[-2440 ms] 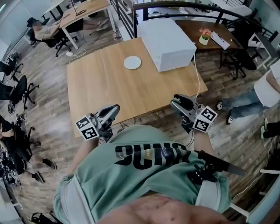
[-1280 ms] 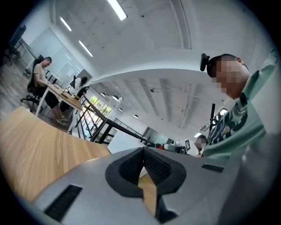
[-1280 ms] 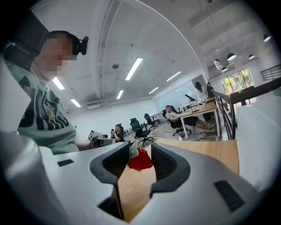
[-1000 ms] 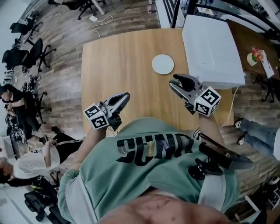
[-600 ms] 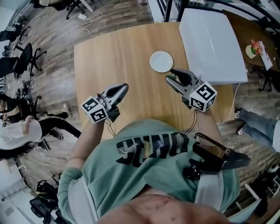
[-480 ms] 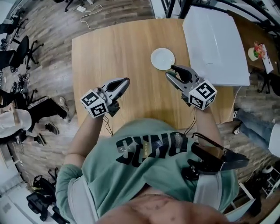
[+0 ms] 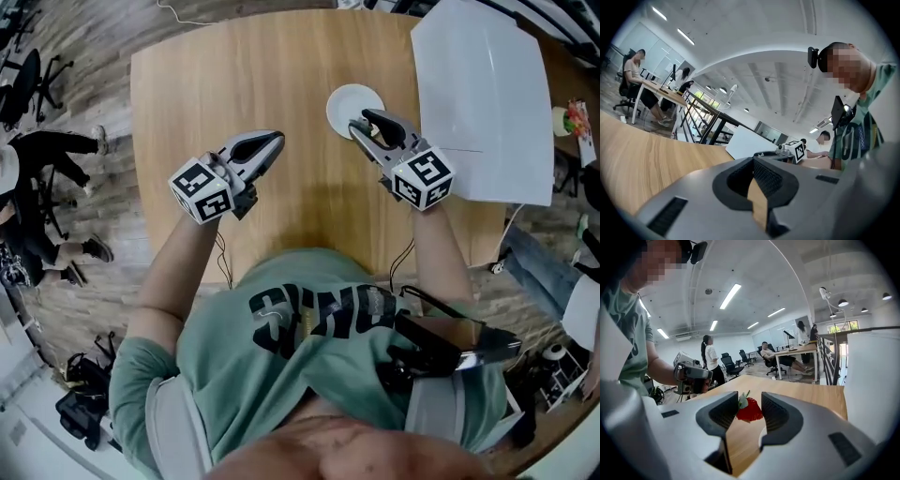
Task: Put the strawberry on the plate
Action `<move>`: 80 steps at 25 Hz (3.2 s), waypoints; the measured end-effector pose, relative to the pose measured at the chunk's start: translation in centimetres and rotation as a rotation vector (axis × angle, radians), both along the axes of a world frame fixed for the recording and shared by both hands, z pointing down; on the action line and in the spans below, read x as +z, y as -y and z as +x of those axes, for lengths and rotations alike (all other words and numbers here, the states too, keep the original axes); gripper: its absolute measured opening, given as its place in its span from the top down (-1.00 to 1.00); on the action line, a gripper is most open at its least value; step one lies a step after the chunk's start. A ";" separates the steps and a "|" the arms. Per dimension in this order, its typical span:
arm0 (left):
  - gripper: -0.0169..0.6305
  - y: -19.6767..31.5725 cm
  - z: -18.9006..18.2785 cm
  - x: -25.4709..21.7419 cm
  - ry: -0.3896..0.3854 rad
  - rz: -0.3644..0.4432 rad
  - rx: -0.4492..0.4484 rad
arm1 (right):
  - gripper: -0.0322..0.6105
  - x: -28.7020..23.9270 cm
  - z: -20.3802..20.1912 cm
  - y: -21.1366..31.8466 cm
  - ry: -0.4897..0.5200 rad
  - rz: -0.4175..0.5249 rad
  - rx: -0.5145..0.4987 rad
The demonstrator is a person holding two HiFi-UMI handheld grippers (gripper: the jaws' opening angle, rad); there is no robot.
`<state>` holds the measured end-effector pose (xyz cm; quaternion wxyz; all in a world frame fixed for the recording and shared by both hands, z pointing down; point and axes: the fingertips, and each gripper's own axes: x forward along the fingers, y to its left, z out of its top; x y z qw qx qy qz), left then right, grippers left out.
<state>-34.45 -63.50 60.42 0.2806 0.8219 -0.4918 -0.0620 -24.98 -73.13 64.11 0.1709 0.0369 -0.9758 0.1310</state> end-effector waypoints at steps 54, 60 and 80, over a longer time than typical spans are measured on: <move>0.94 7.6 0.6 11.7 -0.004 -0.084 0.042 | 0.03 16.4 -4.5 4.1 -0.274 0.053 -0.010; 0.94 7.2 0.7 11.0 -0.003 -0.071 0.039 | 0.03 15.2 -4.6 3.9 -0.262 0.067 -0.005; 0.94 2.7 -1.7 4.3 0.009 0.031 -0.035 | 0.04 7.5 -5.2 1.8 -0.214 0.124 -0.007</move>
